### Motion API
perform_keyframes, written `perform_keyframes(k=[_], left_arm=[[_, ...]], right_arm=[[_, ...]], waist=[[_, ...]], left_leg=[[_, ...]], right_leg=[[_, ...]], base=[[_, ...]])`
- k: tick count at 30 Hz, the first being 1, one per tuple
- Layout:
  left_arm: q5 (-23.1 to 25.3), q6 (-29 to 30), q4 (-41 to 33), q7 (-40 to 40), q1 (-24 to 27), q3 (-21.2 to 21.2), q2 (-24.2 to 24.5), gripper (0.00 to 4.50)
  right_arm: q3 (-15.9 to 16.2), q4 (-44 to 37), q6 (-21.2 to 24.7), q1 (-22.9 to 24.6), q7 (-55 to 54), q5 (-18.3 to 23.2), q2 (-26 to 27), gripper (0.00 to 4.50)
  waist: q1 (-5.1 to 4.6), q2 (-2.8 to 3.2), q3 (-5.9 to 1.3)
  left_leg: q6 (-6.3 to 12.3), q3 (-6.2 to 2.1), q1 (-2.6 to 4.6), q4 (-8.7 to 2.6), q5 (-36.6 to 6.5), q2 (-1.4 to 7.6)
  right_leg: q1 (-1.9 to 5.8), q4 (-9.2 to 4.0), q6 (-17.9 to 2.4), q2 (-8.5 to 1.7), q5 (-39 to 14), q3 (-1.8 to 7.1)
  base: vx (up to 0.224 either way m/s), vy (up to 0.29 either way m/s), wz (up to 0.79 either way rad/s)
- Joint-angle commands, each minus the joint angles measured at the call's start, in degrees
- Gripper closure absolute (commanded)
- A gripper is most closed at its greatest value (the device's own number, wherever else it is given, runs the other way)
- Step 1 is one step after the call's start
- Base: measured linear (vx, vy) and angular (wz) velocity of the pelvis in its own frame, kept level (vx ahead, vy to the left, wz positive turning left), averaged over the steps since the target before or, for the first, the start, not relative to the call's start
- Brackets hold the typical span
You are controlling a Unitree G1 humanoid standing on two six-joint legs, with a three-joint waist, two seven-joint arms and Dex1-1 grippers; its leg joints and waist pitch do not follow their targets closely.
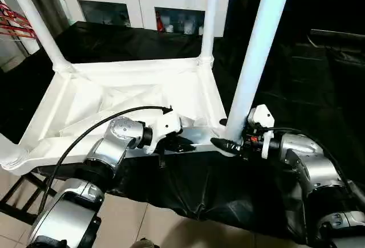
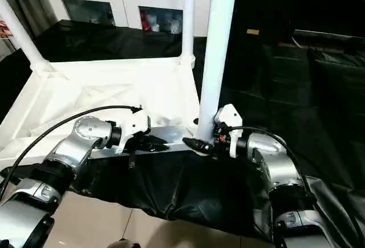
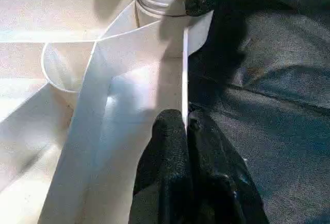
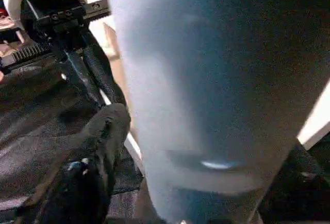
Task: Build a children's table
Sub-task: Rotate leg to tighten
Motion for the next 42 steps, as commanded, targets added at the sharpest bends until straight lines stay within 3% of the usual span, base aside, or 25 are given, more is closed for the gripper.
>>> perform_keyframes(k=[1,10,21,24,25,27,28,30,32,33,34,36,37,40,42], left_arm=[[-0.8,-0.2,-1.1,0.3,0.2,0.2,0.3,4.5],[-0.7,-0.1,-1.1,0.2,0.6,0.3,0.8,4.5],[-0.2,0.7,0.1,4.2,-0.1,1.2,-0.2,4.5],[0.5,1.3,1.8,8.7,-1.4,1.7,-2.2,4.5],[1.5,2.1,4.1,14.8,-3.1,2.0,-5.1,4.5],[1.7,2.6,5.0,16.9,-3.8,2.2,-6.4,4.5],[2.1,3.3,6.6,21.1,-5.1,2.3,-9.1,4.5],[2.1,3.6,7.1,22.6,-5.6,2.4,-10.1,4.5],[2.5,3.9,9.7,27.2,-7.6,2.5,-13.7,4.5],[2.7,3.6,10.5,28.2,-8.2,2.3,-14.5,4.5],[2.9,3.3,11.1,28.8,-8.6,2.3,-14.9,4.5],[3.7,2.2,12.1,29.5,-9.3,1.7,-15.5,4.5],[4.4,1.2,12.8,29.4,-9.7,1.3,-15.7,4.5],[4.7,0.3,13.3,28.9,-9.8,1.0,-15.4,4.5],[4.6,-0.5,13.9,28.2,-9.9,1.1,-15.0,4.5]], right_arm=[[0.8,0.7,0.7,-0.2,1.0,0.1,0.2,1.41],[1.7,0.3,1.1,0.5,1.8,0.2,0.4,2.27],[1.8,0.0,1.5,2.2,-0.4,0.0,1.6,2.49],[1.5,1.0,1.1,3.1,-6.7,-1.6,4.0,2.5],[0.5,3.0,0.8,3.6,-15.3,-3.2,7.4,2.5],[0.1,3.8,0.9,3.7,-18.7,-3.7,8.9,2.51],[-0.9,5.7,1.3,3.4,-26.2,-4.6,12.3,2.52],[-1.3,6.4,1.6,3.2,-28.9,-4.7,13.6,2.52],[-3.2,9.6,2.6,0.9,-39.3,-4.8,18.8,2.53],[-3.7,10.7,2.9,-0.1,-42.2,-5.1,20.2,2.53],[-4.0,11.4,3.1,-0.8,-43.9,-5.4,20.9,2.53],[-4.0,13.2,2.3,-2.8,-45.7,-6.3,22.0,2.53],[-4.1,14.1,0.6,-4.2,-46.2,-6.8,22.6,2.53],[-4.0,14.4,-1.2,-4.8,-45.7,-7.2,22.8,2.53],[-3.9,14.5,-2.5,-4.8,-44.6,-7.4,22.5,1.97]], waist=[[0.03,-0.29,-4.16],[0.06,-0.48,-4.0],[0.06,-0.49,-3.86],[-0.07,-0.47,-3.47],[-0.18,-0.67,-3.12],[-0.53,-0.73,-2.8],[-0.53,-0.72,-2.83],[-0.74,-0.69,-2.68],[-1.36,-0.57,-2.34],[-1.38,-0.01,-2.38],[-1.74,-0.21,-2.32],[-1.99,-0.03,-2.36],[-2.2,0.09,-2.72],[-2.22,-0.1,-2.86],[-2.22,-0.17,-2.9]], left_leg=[[5.04,0.26,0.59,-2.71,-7.8,0.94],[4.15,0.2,0.53,-2.83,-9.2,1.01],[3.71,0.19,0.54,-2.9,-10.1,1.01],[2.8,0.2,0.58,-3.18,-12.4,1.0],[1.31,0.12,0.86,-3.58,-15.3,0.91],[-0.48,-0.05,1.36,-3.97,-18.8,0.74],[-0.8,-0.28,1.37,-4.08,-19.6,0.67],[-1.16,-0.33,1.37,-4.29,-20.1,0.58],[-1.68,-0.5,2.02,-4.44,-24.2,0.22],[-2.01,-0.7,2.37,-4.44,-25.1,0.17],[-1.95,-0.82,2.4,-4.56,-26.0,0.1],[-1.67,-0.86,2.59,-4.7,-26.6,0.13],[-1.17,-0.95,2.2,-5.02,-25.1,0.24],[-0.58,-0.64,1.77,-5.2,-22.7,0.52],[-0.29,-0.54,1.71,-5.14,-22.4,0.49]], right_leg=[[3.54,-2.3,-16.4,-2.42,2.4,1.61],[3.5,-2.42,-15.7,-2.54,-0.7,1.67],[3.33,-2.63,-15.1,-2.55,-3.1,1.73],[3.11,-3.15,-14.3,-2.61,-7.1,1.81],[2.88,-3.81,-12.6,-2.79,-13.6,1.93],[2.55,-4.59,-10.4,-2.84,-20.6,1.98],[2.68,-4.85,-9.1,-2.92,-23.1,2.01],[2.45,-5.04,-8.4,-2.84,-24.2,2.1],[1.74,-6.02,-6.1,-2.76,-31.0,2.0],[1.65,-6.1,-5.9,-2.84,-32.0,1.88],[1.74,-6.48,-5.2,-2.75,-33.2,1.7],[1.76,-6.82,-5.2,-2.78,-32.8,1.54],[2.37,-6.7,-5.8,-2.76,-29.2,1.41],[2.68,-6.19,-8.0,-2.68,-21.5,1.57],[2.85,-5.9,-9.0,-2.74,-20.4,1.6]], base=[[0.0,0.0,0.0],[0.0,0.0,0.0],[0.0,0.0,0.0],[0.0,0.0,0.0],[0.0,0.0,0.0],[0.0,0.0,0.0],[0.0,0.0,0.0],[0.0,0.0,0.0],[0.0,0.0,0.0],[0.0,0.0,0.0],[0.0,0.0,0.0],[0.0,0.0,0.0],[0.0,0.0,0.0],[0.0,0.0,0.0],[0.0,0.0,0.0]])
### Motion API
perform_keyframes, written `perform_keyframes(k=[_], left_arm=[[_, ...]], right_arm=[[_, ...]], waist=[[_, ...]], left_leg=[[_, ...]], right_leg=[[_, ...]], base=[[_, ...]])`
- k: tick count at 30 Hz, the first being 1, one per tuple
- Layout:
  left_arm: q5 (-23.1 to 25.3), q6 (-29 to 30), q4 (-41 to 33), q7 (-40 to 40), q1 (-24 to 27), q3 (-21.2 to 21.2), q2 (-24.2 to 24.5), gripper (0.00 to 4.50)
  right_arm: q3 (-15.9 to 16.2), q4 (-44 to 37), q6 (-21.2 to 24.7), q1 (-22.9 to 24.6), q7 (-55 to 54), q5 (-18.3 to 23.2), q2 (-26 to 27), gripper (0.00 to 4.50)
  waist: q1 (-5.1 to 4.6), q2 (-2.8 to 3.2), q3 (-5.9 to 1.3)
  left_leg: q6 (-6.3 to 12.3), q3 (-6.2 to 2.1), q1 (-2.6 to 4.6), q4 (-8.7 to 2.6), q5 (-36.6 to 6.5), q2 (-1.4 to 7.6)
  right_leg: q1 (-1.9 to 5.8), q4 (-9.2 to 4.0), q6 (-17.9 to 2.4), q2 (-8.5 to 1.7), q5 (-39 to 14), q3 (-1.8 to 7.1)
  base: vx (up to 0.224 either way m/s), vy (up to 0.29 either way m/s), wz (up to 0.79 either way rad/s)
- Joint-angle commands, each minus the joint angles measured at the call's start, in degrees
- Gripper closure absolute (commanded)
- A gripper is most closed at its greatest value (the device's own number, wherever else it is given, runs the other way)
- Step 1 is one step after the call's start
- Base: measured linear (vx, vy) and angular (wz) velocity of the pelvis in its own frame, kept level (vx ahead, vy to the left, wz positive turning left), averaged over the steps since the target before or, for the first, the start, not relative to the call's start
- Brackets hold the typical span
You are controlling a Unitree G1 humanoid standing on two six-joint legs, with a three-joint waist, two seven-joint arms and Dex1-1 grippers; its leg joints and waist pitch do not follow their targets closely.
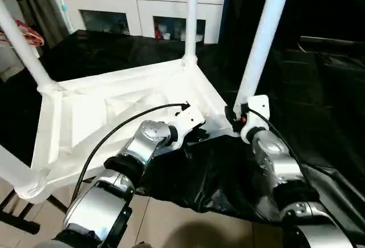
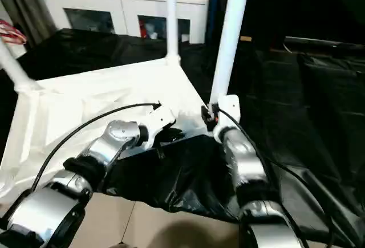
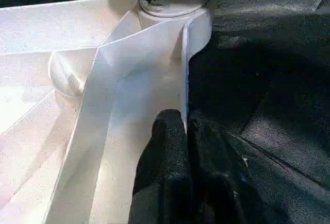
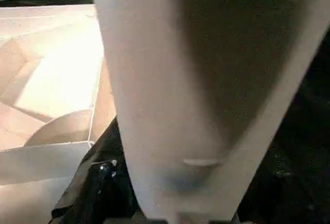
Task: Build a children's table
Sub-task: Rotate leg to tighten
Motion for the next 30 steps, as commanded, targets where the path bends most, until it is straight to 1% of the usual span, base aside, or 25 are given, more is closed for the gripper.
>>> perform_keyframes(k=[1,2,3,4,5,6,7,8,9,10,12,13,14,15,16,17,18,19,22,23,25,26,27,28,30], left_arm=[[-0.4,-2.4,-0.4,4.1,-2.9,0.4,-2.3,4.5],[-0.4,-2.7,-0.3,3.8,-2.8,0.5,-1.9,4.5],[-0.4,-3.0,-0.1,3.6,-2.7,0.6,-1.6,4.5],[-0.3,-3.1,-0.1,3.5,-2.7,0.6,-1.6,4.5],[-0.3,-3.4,-0.1,3.0,-2.4,0.7,-1.0,4.5],[-0.3,-3.7,-0.1,2.7,-2.2,0.8,-0.7,4.5],[-0.3,-4.0,-0.2,2.3,-2.0,0.9,-0.2,4.5],[-0.3,-4.1,-0.3,2.0,-1.9,0.9,0.0,4.5],[-0.4,-4.7,-0.7,1.2,-1.3,1.1,1.0,4.5],[-0.5,-4.9,-0.9,0.8,-1.0,1.1,1.4,4.5],[-0.5,-5.1,-1.0,0.5,-0.8,1.1,1.7,4.5],[-0.5,-5.3,-1.2,-0.3,-0.3,1.0,2.4,4.5],[-0.5,-5.5,-1.3,-1.0,0.0,0.9,2.9,4.5],[-0.5,-5.5,-1.3,-1.0,0.0,0.9,2.9,4.5],[-0.5,-5.7,-1.4,-1.6,0.3,0.8,3.2,4.5],[-0.4,-6.0,-1.4,-1.8,0.4,0.7,3.4,4.5],[-0.4,-6.0,-1.4,-1.8,0.4,0.7,3.4,4.5],[-0.4,-6.2,-1.4,-1.7,0.4,0.7,3.4,4.5],[-0.9,-6.0,-0.8,0.4,-0.2,1.9,3.4,4.5],[-1.3,-5.7,-0.8,0.4,-0.3,2.4,3.3,4.5],[-3.2,-4.2,-2.4,-1.5,0.0,3.5,3.4,3.95],[-3.7,-3.6,-3.1,-2.0,0.2,3.9,3.4,3.95],[-4.1,-3.0,-4.2,-2.7,0.6,4.0,3.7,3.86],[-4.3,-2.6,-4.8,-3.1,0.8,4.1,3.8,3.86],[-5.0,-1.8,-6.9,-2.9,1.6,4.8,4.5,3.78]], right_arm=[[4.7,2.2,0.6,1.2,6.2,0.8,6.1,1.83],[4.6,2.1,0.3,1.5,6.8,0.9,5.6,1.83],[4.6,2.0,0.1,1.7,7.2,0.9,5.1,1.81],[4.6,2.1,0.0,1.7,7.2,0.9,5.0,1.71],[4.5,1.3,-0.3,2.3,7.9,1.0,4.1,1.51],[4.4,0.8,-0.4,2.6,8.5,1.2,3.6,1.41],[4.3,-0.2,-0.4,3.2,9.1,1.3,2.8,1.37],[4.3,-0.7,-0.3,3.4,9.5,1.3,2.3,1.21],[4.3,-4.3,-0.2,5.0,11.5,2.0,0.5,1.21],[4.2,-6.2,-0.1,5.8,12.4,2.5,-0.4,1.06],[4.1,-7.2,-0.1,6.3,12.9,2.7,-0.9,0.95],[3.7,-11.1,0.6,8.4,14.1,3.3,-3.0,0.87],[3.2,-14.9,1.5,10.5,15.7,4.1,-4.9,0.75],[3.2,-14.9,1.5,10.5,15.7,4.1,-4.9,0.75],[3.0,-19.3,3.1,13.0,18.5,5.6,-6.9,0.75],[2.9,-23.5,4.9,15.6,21.8,7.4,-8.7,0.75],[2.9,-23.5,4.9,15.6,21.8,7.4,-8.7,0.75],[2.9,-25.6,5.8,16.9,23.4,8.2,-9.5,0.75],[3.7,-33.5,8.5,22.3,28.5,10.2,-13.8,0.75],[3.9,-36.0,9.6,23.8,29.5,10.9,-15.0,0.75],[4.1,-40.0,11.5,25.7,30.0,12.1,-16.0,0.66],[4.0,-40.9,12.0,26.1,29.8,12.5,-16.0,0.66],[4.0,-41.8,12.7,26.3,29.4,12.8,-15.8,0.66],[4.0,-42.3,13.1,26.4,29.3,12.9,-15.7,0.66],[4.2,-42.9,13.8,26.4,28.5,12.7,-15.0,0.66]], waist=[[-0.19,-0.31,-2.82],[-0.12,-0.24,-2.8],[-0.11,-0.6,-2.82],[-0.08,-0.48,-2.8],[-0.21,-1.07,-2.85],[-0.1,-0.85,-2.86],[-0.13,-1.01,-2.88],[-0.07,-0.87,-2.91],[-0.08,0.18,-2.93],[-0.16,-0.52,-2.96],[-0.07,-0.48,-3.09],[-0.18,0.12,-3.1],[-0.06,0.61,-3.09],[0.05,0.1,-3.24],[0.03,0.45,-3.42],[0.31,0.3,-3.34],[0.42,0.33,-3.45],[0.48,0.4,-3.51],[0.84,0.36,-3.63],[0.83,0.42,-3.63],[0.86,0.52,-3.65],[0.8,0.39,-3.65],[0.88,0.36,-3.64],[0.81,0.54,-3.64],[0.83,0.24,-3.57]], left_leg=[[0.33,-0.25,0.46,-4.53,-21.6,0.75],[0.5,-0.24,0.49,-4.51,-21.4,0.76],[0.94,-0.1,0.44,-4.43,-20.9,0.74],[1.07,-0.14,0.33,-4.45,-20.5,0.72],[1.33,-0.09,0.03,-4.5,-18.8,0.78],[1.44,-0.12,0.07,-4.48,-18.5,0.76],[1.77,0.0,0.12,-4.44,-17.7,0.84],[2.01,-0.05,-0.04,-4.46,-16.6,0.91],[1.84,-0.11,0.09,-4.43,-16.6,0.94],[2.1,0.01,0.03,-4.33,-16.1,0.96],[2.3,0.11,0.12,-4.21,-15.4,0.98],[2.36,0.07,-0.14,-4.21,-14.8,0.95],[2.19,-0.09,-0.21,-4.17,-14.1,0.9],[2.9,0.12,0.04,-3.89,-13.9,0.98],[3.34,0.07,-0.35,-3.72,-12.1,0.8],[4.35,0.13,-0.45,-3.55,-11.2,0.92],[4.8,0.14,-0.44,-3.39,-10.6,0.96],[5.4,0.11,-0.81,-3.3,-9.3,0.88],[6.06,0.04,-0.82,-3.08,-8.3,1.08],[6.38,0.03,-0.97,-2.98,-7.9,1.04],[6.64,0.01,-1.21,-2.83,-7.6,0.82],[6.52,0.07,-1.27,-2.81,-7.8,0.71],[6.4,0.13,-1.19,-2.84,-8.4,0.77],[6.25,0.12,-1.03,-2.93,-9.1,0.97],[5.94,0.16,-0.99,-2.95,-9.8,1.04]], right_leg=[[1.53,-4.64,-9.4,-2.72,-20.1,1.55],[1.51,-4.62,-9.6,-2.74,-20.1,1.55],[1.51,-4.64,-9.6,-2.76,-20.1,1.61],[1.6,-4.57,-9.6,-2.83,-20.2,1.62],[1.87,-4.55,-9.4,-2.8,-19.7,1.58],[1.86,-4.41,-9.4,-2.85,-19.9,1.55],[1.82,-4.54,-9.3,-2.92,-19.7,1.64],[1.97,-4.37,-9.4,-2.9,-18.7,1.66],[1.86,-4.27,-9.6,-2.88,-18.3,1.67],[2.02,-4.31,-9.7,-2.67,-16.5,1.67],[1.96,-4.08,-10.4,-2.71,-15.0,1.74],[2.21,-4.05,-10.6,-2.68,-13.9,1.64],[2.49,-3.89,-10.4,-2.55,-12.9,1.61],[2.23,-3.89,-10.7,-2.5,-11.1,1.67],[2.59,-3.34,-11.6,-2.53,-8.8,1.63],[2.66,-3.42,-11.6,-2.42,-7.4,1.59],[2.67,-3.25,-11.8,-2.46,-6.5,1.62],[2.82,-3.0,-12.1,-2.47,-5.1,1.53],[2.75,-2.93,-12.0,-2.53,-4.4,1.48],[2.75,-2.8,-12.3,-2.47,-3.5,1.5],[2.74,-2.71,-12.3,-2.5,-2.8,1.48],[2.75,-2.77,-12.2,-2.5,-3.1,1.45],[2.53,-2.86,-12.5,-2.6,-4.3,1.49],[2.27,-2.96,-12.8,-2.56,-5.5,1.46],[2.16,-2.97,-12.9,-2.56,-6.3,1.51]], base=[[0.0,0.0,0.0],[0.0,0.0,0.0],[0.0,0.0,0.0],[0.0,0.0,0.0],[0.0,0.0,0.0],[0.0,0.0,0.0],[0.0,0.0,0.0],[0.0,0.0,0.0],[0.0,0.0,0.0],[0.0,0.0,0.0],[0.0,0.0,0.0],[0.0,0.0,0.0],[0.0,0.0,0.0],[0.0,0.0,0.0],[0.0,0.0,0.0],[0.0,0.0,0.0],[0.0,0.0,0.0],[0.0,0.0,0.0],[0.0,0.0,0.0],[0.0,0.0,0.0],[0.0,0.0,0.0],[0.0,0.0,0.0],[0.0,0.0,0.0],[0.0,0.0,0.0],[0.0,0.0,0.0]])
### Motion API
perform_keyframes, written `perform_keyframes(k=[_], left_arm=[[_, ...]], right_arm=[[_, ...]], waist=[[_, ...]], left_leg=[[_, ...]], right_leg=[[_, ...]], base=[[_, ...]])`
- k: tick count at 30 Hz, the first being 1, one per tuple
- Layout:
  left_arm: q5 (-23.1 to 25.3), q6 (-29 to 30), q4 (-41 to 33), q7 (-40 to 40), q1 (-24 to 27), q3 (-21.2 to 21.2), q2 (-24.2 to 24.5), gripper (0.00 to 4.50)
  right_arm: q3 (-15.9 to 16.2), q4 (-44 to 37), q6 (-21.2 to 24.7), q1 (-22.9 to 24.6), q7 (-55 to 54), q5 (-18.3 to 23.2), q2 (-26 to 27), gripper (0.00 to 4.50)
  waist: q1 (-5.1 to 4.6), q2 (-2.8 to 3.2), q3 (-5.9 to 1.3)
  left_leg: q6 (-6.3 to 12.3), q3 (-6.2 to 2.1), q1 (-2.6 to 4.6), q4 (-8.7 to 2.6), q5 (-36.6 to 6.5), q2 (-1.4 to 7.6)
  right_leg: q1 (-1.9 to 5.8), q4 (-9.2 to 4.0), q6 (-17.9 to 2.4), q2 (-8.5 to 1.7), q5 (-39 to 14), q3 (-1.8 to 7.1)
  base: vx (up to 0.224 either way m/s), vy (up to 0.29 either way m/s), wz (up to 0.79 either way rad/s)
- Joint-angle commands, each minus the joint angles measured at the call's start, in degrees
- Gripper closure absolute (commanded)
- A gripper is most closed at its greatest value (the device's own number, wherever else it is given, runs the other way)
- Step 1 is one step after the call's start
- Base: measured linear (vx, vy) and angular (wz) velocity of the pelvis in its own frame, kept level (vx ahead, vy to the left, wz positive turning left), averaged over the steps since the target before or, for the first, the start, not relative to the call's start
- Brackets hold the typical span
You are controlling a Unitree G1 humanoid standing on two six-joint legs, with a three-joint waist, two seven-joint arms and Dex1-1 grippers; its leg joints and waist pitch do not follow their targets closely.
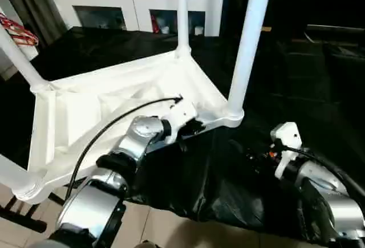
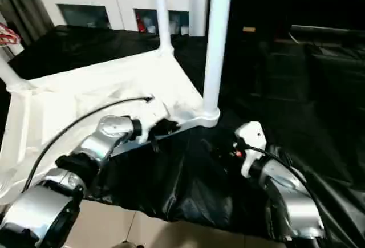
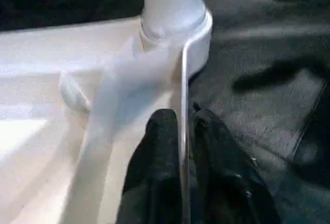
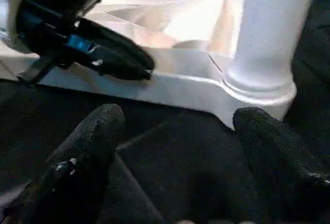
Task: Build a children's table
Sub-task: Rotate leg to tighten
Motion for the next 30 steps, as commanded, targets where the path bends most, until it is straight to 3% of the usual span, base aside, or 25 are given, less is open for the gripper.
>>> perform_keyframes(k=[1,4,7,8,9,10,11,12,13,14,15,16,17,20,22,24,27,30], left_arm=[[-1.9,2.6,-4.8,-1.1,1.5,1.8,2.4,3.56],[-4.3,7.6,-13.0,-2.9,4.8,3.8,5.5,3.43],[-6.6,13.5,-21.7,-6.1,8.6,5.0,9.0,3.13],[-9.8,20.9,-31.1,-11.3,13.0,5.5,13.7,3.08],[-9.8,20.9,-31.1,-11.3,13.0,5.5,13.7,3.05],[-12.0,24.8,-36.3,-14.3,15.6,5.5,16.5,3.0],[-13.9,28.0,-40.4,-16.3,17.6,5.5,18.7,2.85],[-14.8,29.5,-42.3,-17.1,18.5,5.4,19.8,2.74],[-17.6,33.8,-48.2,-20.3,21.9,5.0,23.9,2.74],[-18.9,35.9,-51.0,-21.8,23.6,4.7,26.0,2.64],[-19.0,36.1,-51.2,-21.9,23.7,4.7,26.1,2.54],[-19.9,38.2,-53.8,-22.8,25.3,4.6,27.6,2.42],[-20.0,39.1,-55.0,-22.8,26.2,4.5,28.2,2.42],[-19.6,40.2,-56.6,-22.1,27.3,4.6,28.6,2.19],[-16.0,39.7,-56.1,-18.8,27.8,3.8,28.0,2.03],[-15.1,40.6,-56.6,-16.1,27.9,3.1,28.2,1.93],[-15.1,42.6,-57.8,-14.4,28.0,2.3,28.7,1.77],[-13.9,42.3,-58.0,-13.6,28.7,1.5,29.0,1.53]], right_arm=[[1.3,-1.8,1.7,-0.1,-0.9,0.4,0.9,0.66],[2.7,-2.4,2.6,-0.3,-1.4,0.4,2.0,0.66],[3.6,-2.6,3.7,-0.8,-2.3,0.4,3.0,0.66],[3.8,-1.1,3.8,-2.5,-3.6,0.2,4.8,0.66],[3.8,-1.1,3.8,-2.5,-3.6,0.2,4.8,0.66],[3.9,0.1,3.6,-3.7,-4.8,-0.2,6.0,0.66],[4.0,1.3,3.4,-4.7,-5.9,-0.6,6.8,0.66],[4.0,1.9,3.2,-5.2,-6.5,-0.8,7.3,0.66],[3.9,5.7,1.9,-8.0,-9.3,-1.8,9.4,0.66],[3.7,7.7,1.5,-9.5,-10.4,-1.7,10.7,0.66],[3.7,7.9,1.4,-9.6,-10.5,-1.7,10.8,0.66],[3.7,9.5,1.2,-11.1,-11.1,-1.4,12.1,0.66],[3.9,10.8,0.9,-12.3,-11.3,-1.3,13.1,0.66],[4.5,13.0,0.3,-14.2,-11.7,-1.4,14.7,0.66],[4.2,19.3,-1.6,-18.9,-15.0,-2.4,17.8,0.66],[3.4,24.7,-3.3,-22.5,-18.4,-3.5,19.7,0.66],[1.6,31.0,-5.6,-26.6,-23.7,-4.4,21.2,0.66],[-1.1,36.2,-6.9,-29.9,-30.3,-4.6,21.9,0.66]], waist=[[0.33,-1.53,-3.48],[0.15,-1.77,-3.65],[0.09,-1.59,-3.71],[0.21,-1.55,-3.8],[0.21,-1.55,-3.8],[-0.05,-1.58,-3.63],[-0.32,-1.23,-3.47],[-0.28,-1.14,-3.35],[-0.18,-1.18,-3.14],[-0.19,-1.01,-3.14],[-0.19,-1.01,-3.14],[-0.32,-0.94,-2.75],[-0.21,-0.87,-2.87],[-0.19,-0.87,-2.82],[-0.5,-1.18,-2.8],[-0.8,-1.29,-2.83],[-1.09,-0.83,-2.89],[-1.4,-0.85,-3.15]], left_leg=[[5.39,0.05,0.08,-3.21,-9.9,0.84],[5.31,0.01,0.09,-3.14,-8.2,0.99],[5.79,0.06,-0.01,-3.03,-6.2,0.92],[5.52,0.06,0.31,-3.02,-6.0,1.13],[5.52,0.06,0.31,-3.02,-6.0,1.13],[4.81,0.26,0.4,-3.19,-6.5,1.11],[4.15,0.07,0.21,-3.47,-7.2,1.08],[3.58,0.34,0.59,-3.49,-8.2,1.02],[2.66,0.39,0.81,-3.57,-9.9,1.04],[1.42,0.23,0.67,-3.83,-11.0,1.01],[1.42,0.23,0.67,-3.83,-11.0,1.01],[-0.04,0.31,0.97,-4.09,-14.0,0.88],[-0.39,0.36,1.26,-4.0,-14.5,0.93],[-1.1,0.34,1.09,-4.08,-14.5,0.77],[-1.37,0.18,0.61,-4.12,-13.9,0.54],[-1.91,0.16,0.84,-4.09,-14.2,0.45],[-2.3,0.16,0.76,-3.97,-13.4,0.4],[-2.42,0.26,0.87,-3.57,-11.6,0.19]], right_leg=[[3.24,-3.14,-13.2,-2.6,-6.8,1.6],[3.21,-2.54,-13.7,-2.57,-4.3,1.67],[2.91,-2.2,-14.0,-2.42,-2.5,1.65],[2.85,-1.94,-14.2,-2.51,-2.3,1.72],[2.85,-1.94,-14.2,-2.51,-2.3,1.72],[2.43,-1.87,-14.3,-2.25,-3.2,1.72],[2.49,-1.78,-14.2,-2.34,-4.9,1.76],[2.16,-2.08,-14.1,-2.09,-6.0,1.8],[2.01,-2.28,-13.8,-2.05,-7.4,1.92],[2.03,-2.03,-13.7,-2.31,-8.7,2.01],[2.03,-2.03,-13.7,-2.31,-8.7,2.01],[1.75,-2.39,-12.7,-1.98,-11.8,2.05],[1.67,-2.34,-12.8,-2.0,-11.5,2.12],[1.88,-2.27,-12.2,-1.93,-10.2,2.23],[2.22,-2.14,-11.6,-2.03,-10.5,2.23],[2.24,-2.3,-11.4,-2.18,-12.2,2.31],[2.18,-2.04,-11.3,-2.11,-11.6,2.38],[2.28,-1.66,-12.1,-1.71,-7.5,2.3]], base=[[0.0,0.0,0.0],[0.0,0.0,0.0],[0.0,0.0,0.0],[0.0,0.0,0.0],[0.0,0.0,0.0],[0.0,0.0,0.0],[0.0,0.0,0.0],[0.0,0.0,0.0],[0.0,0.0,0.0],[0.0,0.0,0.0],[0.0,0.0,0.0],[0.0,0.0,0.0],[0.0,0.0,0.0],[0.0,0.0,0.0],[0.0,0.0,0.0],[0.0,0.0,0.0],[0.0,0.0,0.0],[0.0,0.0,0.0]])
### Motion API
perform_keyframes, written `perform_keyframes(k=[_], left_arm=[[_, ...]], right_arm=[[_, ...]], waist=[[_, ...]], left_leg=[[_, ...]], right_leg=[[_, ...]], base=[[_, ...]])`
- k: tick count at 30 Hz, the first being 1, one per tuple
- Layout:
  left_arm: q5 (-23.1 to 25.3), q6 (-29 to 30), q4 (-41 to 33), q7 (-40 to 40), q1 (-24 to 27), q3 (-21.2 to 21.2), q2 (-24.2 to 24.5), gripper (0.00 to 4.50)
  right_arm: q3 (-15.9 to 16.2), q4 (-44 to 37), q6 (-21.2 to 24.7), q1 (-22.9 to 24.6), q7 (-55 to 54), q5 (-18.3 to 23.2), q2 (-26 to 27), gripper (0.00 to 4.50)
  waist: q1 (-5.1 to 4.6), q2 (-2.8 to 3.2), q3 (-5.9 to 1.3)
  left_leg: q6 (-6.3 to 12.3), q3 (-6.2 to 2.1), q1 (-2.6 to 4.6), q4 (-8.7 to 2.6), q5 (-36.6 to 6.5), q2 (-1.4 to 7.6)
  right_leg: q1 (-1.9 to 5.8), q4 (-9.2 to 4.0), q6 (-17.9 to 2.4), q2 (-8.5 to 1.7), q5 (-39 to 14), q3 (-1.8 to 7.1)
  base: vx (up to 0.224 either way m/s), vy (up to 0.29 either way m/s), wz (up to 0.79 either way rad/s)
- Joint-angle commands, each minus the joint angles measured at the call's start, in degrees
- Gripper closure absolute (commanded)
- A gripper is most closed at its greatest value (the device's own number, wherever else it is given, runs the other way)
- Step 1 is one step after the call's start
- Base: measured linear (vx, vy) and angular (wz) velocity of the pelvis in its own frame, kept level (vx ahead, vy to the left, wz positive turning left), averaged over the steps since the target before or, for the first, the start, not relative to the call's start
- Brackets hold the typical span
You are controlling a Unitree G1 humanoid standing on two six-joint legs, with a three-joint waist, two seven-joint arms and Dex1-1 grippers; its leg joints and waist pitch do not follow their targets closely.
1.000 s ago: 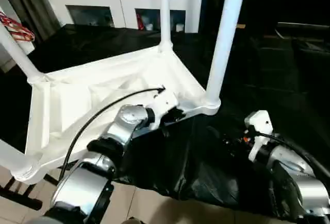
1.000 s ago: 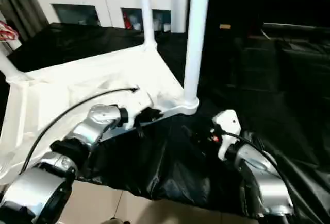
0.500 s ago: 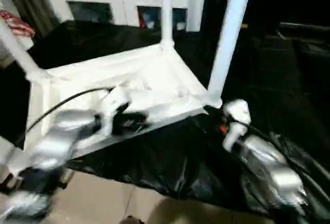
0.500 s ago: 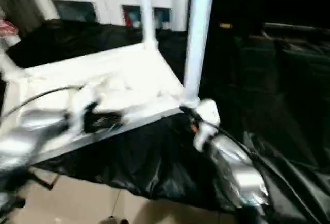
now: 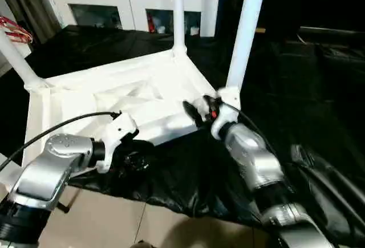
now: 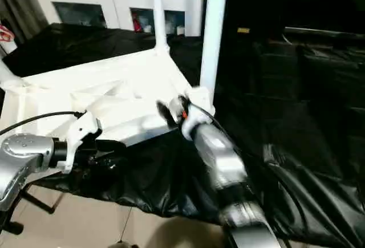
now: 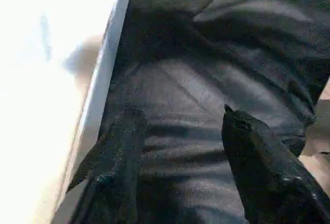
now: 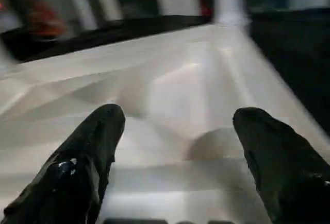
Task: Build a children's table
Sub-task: Rotate leg to tighten
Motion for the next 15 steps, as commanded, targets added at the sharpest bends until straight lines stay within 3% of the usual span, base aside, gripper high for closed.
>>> perform_keyframes(k=[1,2,8,15], left_arm=[[1.6,-0.2,-0.3,0.7,0.7,-0.8,1.0,1.48],[2.3,-0.4,-0.1,1.0,0.9,-1.1,1.2,1.42],[2.7,-0.5,0.0,2.1,0.8,-1.9,2.5,0.87],[3.9,-1.6,0.8,4.1,0.7,-1.0,2.6,0.32]], right_arm=[[-2.4,3.1,-1.1,-1.3,-4.6,-0.2,-0.1,0.66],[-4.2,5.5,-2.3,-2.5,-6.9,0.3,-0.4,0.66],[-9.1,10.6,-6.2,-4.7,-10.4,2.8,-1.6,0.66],[-11.9,15.2,-9.1,-6.7,-11.9,3.3,-4.9,0.66]], waist=[[-0.11,0.99,-3.82],[-0.21,0.74,-3.85],[-0.02,1.0,-3.95],[0.31,0.46,-3.84]], left_leg=[[-1.36,0.16,0.64,-3.6,-11.8,0.17],[-1.27,0.21,0.61,-3.52,-11.5,0.13],[-1.48,0.15,0.73,-3.39,-13.5,0.09],[-0.67,0.32,0.72,-3.23,-13.9,0.1]], right_leg=[[2.72,-3.17,-11.9,-1.79,-6.5,1.93],[2.73,-3.12,-12.0,-1.66,-5.2,1.89],[2.77,-2.89,-12.3,-1.58,-4.6,1.71],[2.77,-3.11,-12.5,-1.7,-7.0,1.75]], base=[[0.0,0.0,0.0],[0.0,0.0,0.0],[0.0,0.0,0.0],[0.0,0.0,0.0]])
